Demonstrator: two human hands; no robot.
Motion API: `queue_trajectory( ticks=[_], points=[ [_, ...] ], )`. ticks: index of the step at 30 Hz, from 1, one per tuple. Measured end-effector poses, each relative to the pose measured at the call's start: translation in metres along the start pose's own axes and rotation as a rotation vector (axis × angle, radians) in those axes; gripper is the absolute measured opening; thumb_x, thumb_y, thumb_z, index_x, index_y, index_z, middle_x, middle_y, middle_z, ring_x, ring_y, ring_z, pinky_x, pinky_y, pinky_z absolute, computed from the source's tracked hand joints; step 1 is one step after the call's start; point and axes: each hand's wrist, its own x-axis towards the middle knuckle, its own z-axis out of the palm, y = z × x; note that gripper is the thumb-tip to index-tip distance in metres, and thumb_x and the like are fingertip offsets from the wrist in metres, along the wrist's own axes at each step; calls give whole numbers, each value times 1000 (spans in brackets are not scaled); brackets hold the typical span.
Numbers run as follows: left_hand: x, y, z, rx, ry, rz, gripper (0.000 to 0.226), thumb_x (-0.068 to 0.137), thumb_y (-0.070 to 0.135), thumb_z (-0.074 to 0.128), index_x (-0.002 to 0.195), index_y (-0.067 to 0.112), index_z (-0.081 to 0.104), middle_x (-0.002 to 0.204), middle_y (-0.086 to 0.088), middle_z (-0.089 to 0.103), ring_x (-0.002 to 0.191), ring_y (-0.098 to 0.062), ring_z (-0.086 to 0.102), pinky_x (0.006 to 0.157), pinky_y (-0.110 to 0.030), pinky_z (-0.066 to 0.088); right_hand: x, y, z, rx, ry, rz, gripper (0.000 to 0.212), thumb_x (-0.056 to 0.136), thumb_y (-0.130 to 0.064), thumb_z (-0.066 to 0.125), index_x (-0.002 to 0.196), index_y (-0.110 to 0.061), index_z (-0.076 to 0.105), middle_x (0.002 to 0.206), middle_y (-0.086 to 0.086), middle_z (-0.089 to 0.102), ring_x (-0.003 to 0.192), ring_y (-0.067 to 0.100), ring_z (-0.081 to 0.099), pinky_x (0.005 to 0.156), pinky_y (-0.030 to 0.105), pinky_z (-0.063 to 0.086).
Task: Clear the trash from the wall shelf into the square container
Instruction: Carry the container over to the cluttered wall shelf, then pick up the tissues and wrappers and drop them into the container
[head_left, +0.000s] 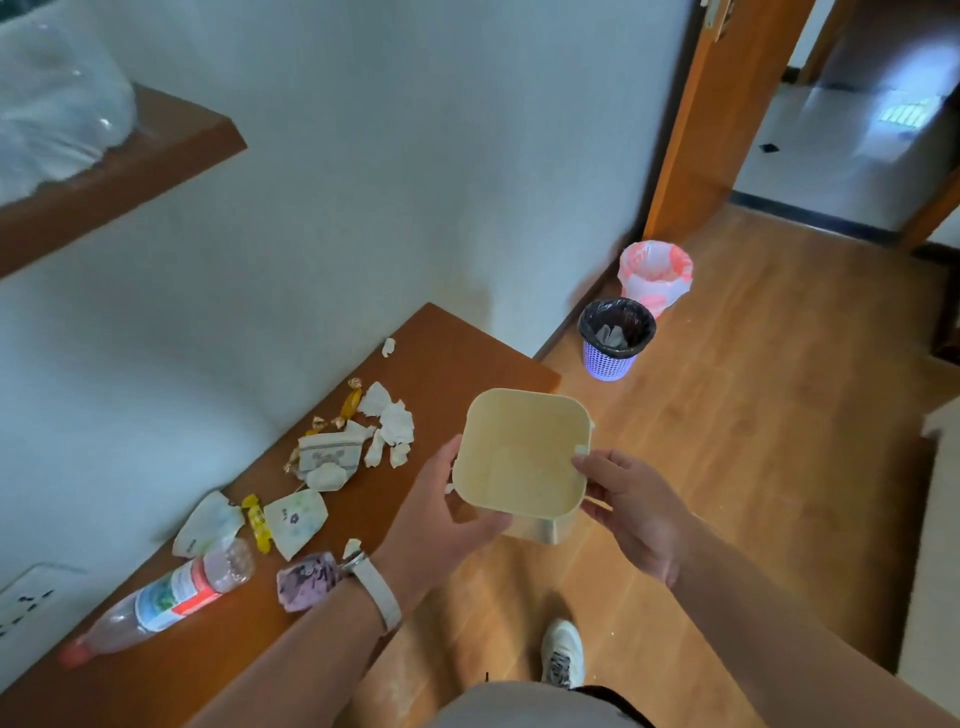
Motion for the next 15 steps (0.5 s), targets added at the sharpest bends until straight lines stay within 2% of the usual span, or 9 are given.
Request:
queue_trajectory(
  ticks=[4, 7, 10, 12, 15],
  points=[
    [21, 5, 15, 2, 4, -15, 93, 66, 59, 80, 143, 42, 29, 132, 28, 45, 122, 5, 44, 97, -22, 43, 21, -8, -15, 7, -7, 21, 3, 97, -16, 65, 95, -13, 65, 86, 2, 70, 84, 17, 61, 87, 34, 46],
    [30, 9, 20, -15, 8, -18, 85, 70, 46, 83, 139, 46, 32, 128, 32, 47, 119, 12, 44, 91, -16, 43, 30, -9, -21, 22, 19, 15, 6, 96, -14, 65, 91, -13, 64, 82, 0, 70, 78, 15, 62, 77, 29, 47],
    [41, 12, 24, -36, -39, -20, 86, 72, 40, 84, 142, 39, 33, 130, 26, 49, 118, 10, 47, 91, -14, 47, 33, -8, -28, 37, 40, 10, 10, 97, -15, 65, 87, -16, 63, 84, 0, 71, 79, 15, 63, 73, 28, 46],
    [49, 11, 26, -48, -80, -11, 84, 74, 32, 84, 142, 34, 35, 130, 22, 50, 115, 11, 49, 84, -7, 46, 36, -6, -34, 39, 66, 12, 8, 96, -17, 66, 89, -15, 63, 91, 3, 70, 85, 18, 62, 74, 29, 45],
    [58, 6, 28, -34, -127, 5, 83, 75, 30, 83, 143, 30, 34, 130, 21, 49, 115, 12, 49, 83, -4, 44, 38, 1, -39, 26, 102, 14, 7, 95, -18, 68, 92, -14, 63, 97, 7, 68, 87, 19, 59, 76, 30, 45]
  ],
)
